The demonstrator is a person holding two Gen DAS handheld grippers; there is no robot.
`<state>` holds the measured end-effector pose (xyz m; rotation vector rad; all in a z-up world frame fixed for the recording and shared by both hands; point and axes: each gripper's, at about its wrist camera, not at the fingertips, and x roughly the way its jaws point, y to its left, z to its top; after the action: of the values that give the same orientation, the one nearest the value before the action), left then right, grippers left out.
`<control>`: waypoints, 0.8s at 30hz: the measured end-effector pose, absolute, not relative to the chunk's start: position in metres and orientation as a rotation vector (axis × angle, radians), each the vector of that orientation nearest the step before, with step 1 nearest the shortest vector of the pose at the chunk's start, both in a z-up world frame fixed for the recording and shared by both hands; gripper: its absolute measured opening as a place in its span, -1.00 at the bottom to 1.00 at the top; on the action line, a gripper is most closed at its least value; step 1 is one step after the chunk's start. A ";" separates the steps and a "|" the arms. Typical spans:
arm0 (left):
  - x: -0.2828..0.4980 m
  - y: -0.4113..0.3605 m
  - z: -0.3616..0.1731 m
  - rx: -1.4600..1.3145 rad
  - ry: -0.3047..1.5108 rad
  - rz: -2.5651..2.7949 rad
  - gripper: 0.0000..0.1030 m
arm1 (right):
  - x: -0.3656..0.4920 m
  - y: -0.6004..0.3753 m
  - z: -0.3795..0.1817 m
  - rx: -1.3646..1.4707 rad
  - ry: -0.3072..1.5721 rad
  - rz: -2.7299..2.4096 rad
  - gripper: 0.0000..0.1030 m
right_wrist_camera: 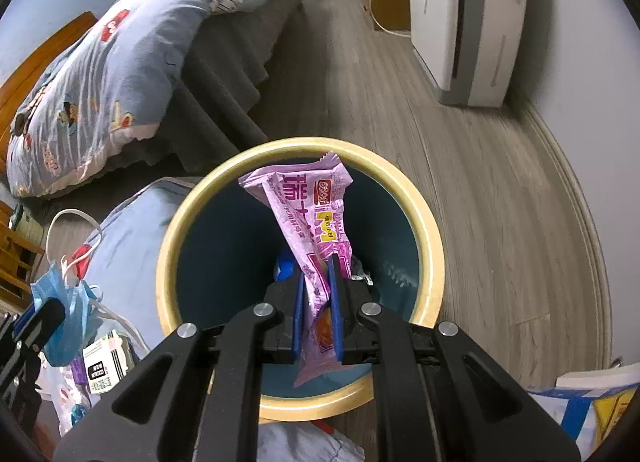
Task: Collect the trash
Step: 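Carry the mask and pink wrapper over the bin and release both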
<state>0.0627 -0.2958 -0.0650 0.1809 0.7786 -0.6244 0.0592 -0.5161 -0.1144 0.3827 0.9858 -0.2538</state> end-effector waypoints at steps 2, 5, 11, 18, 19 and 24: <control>0.064 -0.302 -0.069 0.184 0.787 -0.635 -0.69 | 0.059 -0.520 -0.117 0.401 0.987 -0.257 -0.79; 0.065 -0.311 -0.075 0.186 0.801 -0.647 -0.69 | 0.061 -0.522 -0.121 0.408 0.992 -0.256 -0.79; 0.066 -0.330 -0.080 0.202 0.798 -0.677 -0.69 | 0.062 -0.525 -0.124 0.420 0.994 -0.266 -0.79; 0.069 -0.343 -0.073 0.173 0.761 -0.702 -0.69 | 0.060 -0.532 -0.124 0.413 0.979 -0.283 -0.79; 0.069 -0.346 -0.072 0.168 0.754 -0.708 -0.69 | 0.059 -0.532 -0.124 0.418 0.975 -0.288 -0.79; 0.067 -0.355 -0.070 0.164 0.738 -0.730 -0.68 | 0.058 -0.535 -0.120 0.414 0.957 -0.296 -0.79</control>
<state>0.0674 -0.3550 -0.0704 0.1640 0.7379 -0.7298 0.0581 -0.5346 -0.1198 0.4137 0.9565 -0.2962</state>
